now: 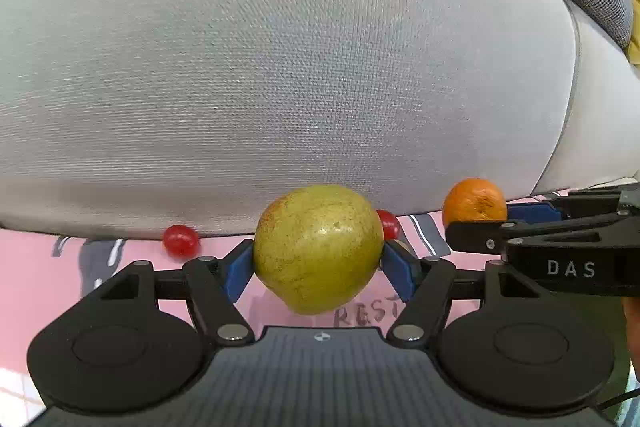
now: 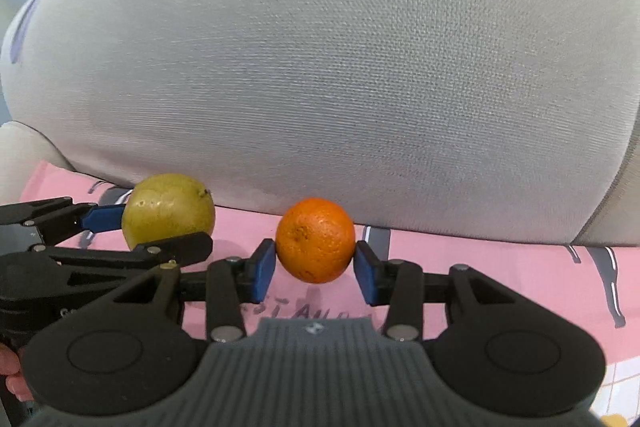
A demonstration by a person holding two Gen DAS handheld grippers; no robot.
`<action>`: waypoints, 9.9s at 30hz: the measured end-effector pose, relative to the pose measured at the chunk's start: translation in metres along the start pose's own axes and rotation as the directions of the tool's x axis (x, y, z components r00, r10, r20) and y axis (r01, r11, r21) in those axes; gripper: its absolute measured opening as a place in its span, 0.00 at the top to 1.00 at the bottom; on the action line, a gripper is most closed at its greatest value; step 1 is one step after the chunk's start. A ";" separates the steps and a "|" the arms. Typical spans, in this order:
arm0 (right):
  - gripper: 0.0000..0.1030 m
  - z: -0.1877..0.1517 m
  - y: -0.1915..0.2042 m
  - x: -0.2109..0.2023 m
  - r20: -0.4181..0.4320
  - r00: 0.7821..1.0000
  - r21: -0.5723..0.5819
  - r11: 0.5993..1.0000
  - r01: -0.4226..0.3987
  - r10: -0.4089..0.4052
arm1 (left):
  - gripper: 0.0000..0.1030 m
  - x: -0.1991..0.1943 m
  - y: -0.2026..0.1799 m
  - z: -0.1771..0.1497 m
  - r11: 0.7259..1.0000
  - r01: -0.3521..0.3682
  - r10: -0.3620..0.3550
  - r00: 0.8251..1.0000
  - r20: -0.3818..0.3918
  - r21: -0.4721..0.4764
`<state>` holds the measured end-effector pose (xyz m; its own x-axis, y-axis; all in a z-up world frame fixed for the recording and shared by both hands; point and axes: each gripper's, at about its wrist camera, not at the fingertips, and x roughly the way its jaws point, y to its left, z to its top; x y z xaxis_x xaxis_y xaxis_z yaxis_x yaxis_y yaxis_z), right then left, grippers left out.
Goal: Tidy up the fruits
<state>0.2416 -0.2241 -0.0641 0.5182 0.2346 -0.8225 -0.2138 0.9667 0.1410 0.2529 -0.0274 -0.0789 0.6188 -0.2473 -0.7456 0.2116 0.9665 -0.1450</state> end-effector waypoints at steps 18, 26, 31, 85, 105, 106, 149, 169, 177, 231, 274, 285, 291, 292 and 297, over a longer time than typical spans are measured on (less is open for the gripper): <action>0.61 -0.050 -0.022 -0.067 0.072 0.997 0.042 0.999 0.007 -0.010 | 0.24 -0.089 -0.033 -0.023 0.997 0.064 -0.066 0.996 0.067 0.032; 0.61 -0.076 -0.015 -0.096 0.080 0.996 0.037 0.998 0.041 -0.044 | 0.24 -0.114 -0.075 -0.034 0.986 0.128 -0.135 0.989 0.058 0.109; 0.61 -0.099 -0.024 -0.112 0.085 0.994 0.013 0.998 0.064 -0.064 | 0.24 -0.121 -0.100 -0.044 0.973 0.171 -0.177 0.984 0.031 0.155; 0.61 -0.131 -0.070 -0.076 -0.025 0.989 -0.171 0.976 0.137 -0.144 | 0.23 -0.019 -0.167 -0.052 0.928 0.120 -0.025 0.964 -0.264 0.352; 0.61 -0.128 -0.068 -0.074 -0.038 0.990 -0.163 0.978 0.130 -0.138 | 0.19 -0.024 -0.160 -0.054 0.930 0.157 -0.057 0.955 -0.292 0.333; 0.61 -0.127 -0.067 -0.074 -0.039 0.990 -0.165 0.978 0.129 -0.137 | 0.19 -0.025 -0.159 -0.054 0.931 0.164 -0.065 0.954 -0.294 0.326; 0.61 -0.091 -0.077 -0.038 -0.096 0.995 0.001 1.000 0.017 -0.017 | 0.19 -0.082 -0.078 -0.049 0.994 0.048 -0.036 0.992 -0.124 0.094; 0.60 -0.092 -0.073 -0.038 -0.092 0.996 0.048 0.999 -0.002 0.006 | 0.19 -0.073 -0.067 -0.057 0.997 0.040 -0.030 0.989 -0.146 0.064; 0.48 -0.112 -0.065 -0.074 -0.036 0.997 0.135 0.989 -0.063 0.069 | 0.19 -0.076 -0.067 -0.061 0.998 0.039 -0.031 0.989 -0.147 0.057; 0.48 -0.082 -0.053 -0.049 0.015 0.999 0.121 0.992 0.027 -0.029 | 0.19 -0.081 -0.056 -0.061 0.998 0.044 -0.038 0.989 -0.143 0.040; 0.62 -0.110 -0.035 -0.001 -0.101 0.993 0.070 0.995 0.071 -0.064 | 0.19 -0.073 -0.055 -0.067 0.998 0.058 -0.052 0.983 -0.174 0.028; 1.00 -0.107 -0.052 -0.043 -0.088 0.996 0.086 0.995 0.040 -0.032 | 0.19 -0.070 -0.060 -0.067 0.997 0.071 -0.063 0.982 -0.176 0.040; 0.89 -0.111 -0.051 -0.040 -0.120 0.993 0.088 0.996 0.010 0.000 | 0.19 -0.069 -0.066 -0.068 0.995 0.087 -0.076 0.981 -0.178 0.055; 0.69 -0.112 -0.047 -0.038 -0.123 0.992 0.068 0.997 0.023 -0.015 | 0.19 -0.070 -0.067 -0.069 0.994 0.087 -0.075 0.981 -0.179 0.059; 0.59 -0.110 -0.032 -0.016 -0.135 0.986 -0.060 0.994 0.087 -0.095 | 0.19 -0.073 -0.065 -0.069 0.995 0.077 -0.065 0.982 -0.177 0.060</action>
<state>0.1494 -0.2699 -0.1159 0.4199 0.1259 -0.8988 -0.2173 0.9755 0.0351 0.1421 -0.0672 -0.0600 0.4597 -0.2939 -0.8380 0.3039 0.9387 -0.1625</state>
